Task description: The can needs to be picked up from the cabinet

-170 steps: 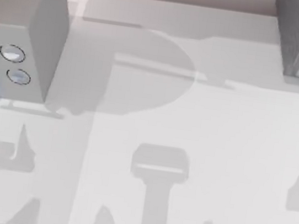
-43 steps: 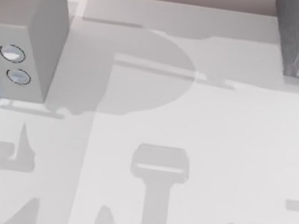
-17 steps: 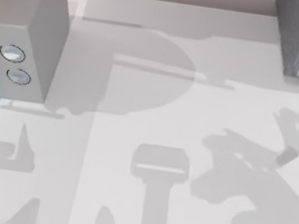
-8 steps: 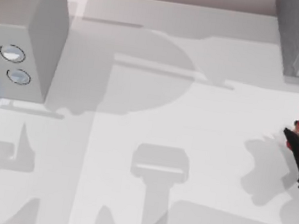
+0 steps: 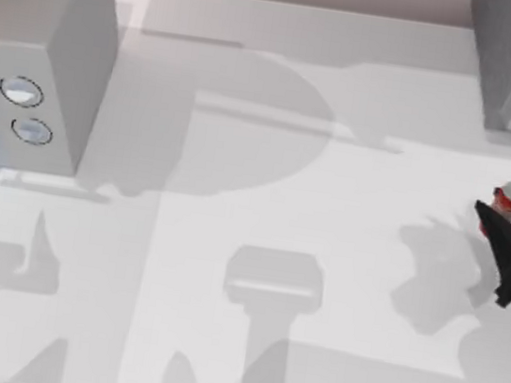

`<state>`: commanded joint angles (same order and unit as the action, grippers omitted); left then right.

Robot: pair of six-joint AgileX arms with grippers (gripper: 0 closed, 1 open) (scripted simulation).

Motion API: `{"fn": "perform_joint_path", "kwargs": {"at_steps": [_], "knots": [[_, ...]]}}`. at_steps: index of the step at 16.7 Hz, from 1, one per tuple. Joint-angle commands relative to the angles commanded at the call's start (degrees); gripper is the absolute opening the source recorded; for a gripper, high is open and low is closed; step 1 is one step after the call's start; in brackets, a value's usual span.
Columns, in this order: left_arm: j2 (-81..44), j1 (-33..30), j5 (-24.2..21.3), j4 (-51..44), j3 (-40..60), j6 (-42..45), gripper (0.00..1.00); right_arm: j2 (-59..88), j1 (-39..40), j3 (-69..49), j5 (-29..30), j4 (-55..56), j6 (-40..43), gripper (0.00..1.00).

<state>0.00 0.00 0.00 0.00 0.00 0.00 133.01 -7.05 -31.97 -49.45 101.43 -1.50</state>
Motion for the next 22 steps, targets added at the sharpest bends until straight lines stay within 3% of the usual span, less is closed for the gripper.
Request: {"fn": "perform_joint_path", "kwargs": {"at_steps": [4, 17, 22], "knots": [[0.00, 0.00, 0.00, 0.00, 0.00, 0.00, 1.00, -0.39, 0.48, -0.37, 0.48, 0.09, 0.03, 0.00], [0.00, 0.00, 0.00, 0.00, 0.00, 0.00, 1.00, -0.39, 0.48, -0.37, 0.48, 0.09, 0.03, 0.98], [0.00, 0.00, 0.00, 0.00, 0.00, 0.00, 1.00, -0.39, 0.48, -0.37, 0.48, 0.09, 0.03, 1.00]]}}
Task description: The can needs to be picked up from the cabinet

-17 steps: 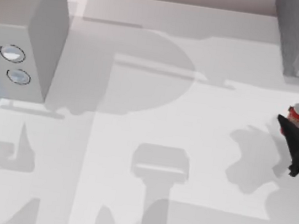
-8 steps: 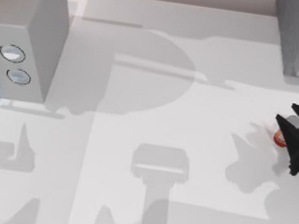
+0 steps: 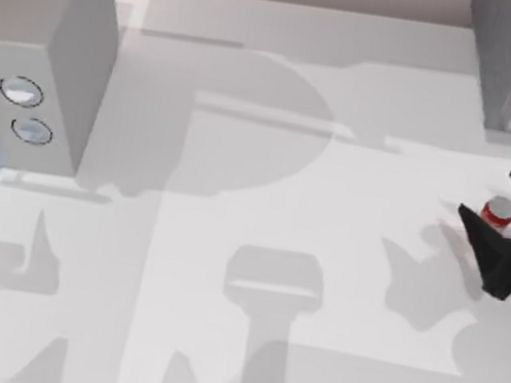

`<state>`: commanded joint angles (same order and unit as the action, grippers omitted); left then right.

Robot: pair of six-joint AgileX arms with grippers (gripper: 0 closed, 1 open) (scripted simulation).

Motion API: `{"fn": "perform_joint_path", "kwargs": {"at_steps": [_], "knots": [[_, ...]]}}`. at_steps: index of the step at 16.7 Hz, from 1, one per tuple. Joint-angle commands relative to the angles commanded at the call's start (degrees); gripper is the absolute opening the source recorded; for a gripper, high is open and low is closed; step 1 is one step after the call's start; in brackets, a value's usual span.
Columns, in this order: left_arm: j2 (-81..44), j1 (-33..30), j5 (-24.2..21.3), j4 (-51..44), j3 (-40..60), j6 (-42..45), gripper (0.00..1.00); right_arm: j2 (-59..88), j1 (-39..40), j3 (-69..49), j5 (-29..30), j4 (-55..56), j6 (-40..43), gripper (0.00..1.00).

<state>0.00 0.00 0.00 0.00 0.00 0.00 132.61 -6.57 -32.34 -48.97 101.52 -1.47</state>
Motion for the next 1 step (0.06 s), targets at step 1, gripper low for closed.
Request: {"fn": "perform_joint_path", "kwargs": {"at_steps": [1], "knots": [[0.00, 0.00, 0.00, 0.00, 0.00, 0.00, 1.00, 0.00, 0.00, 0.00, 0.00, 0.00, 0.00, 1.00]]}}
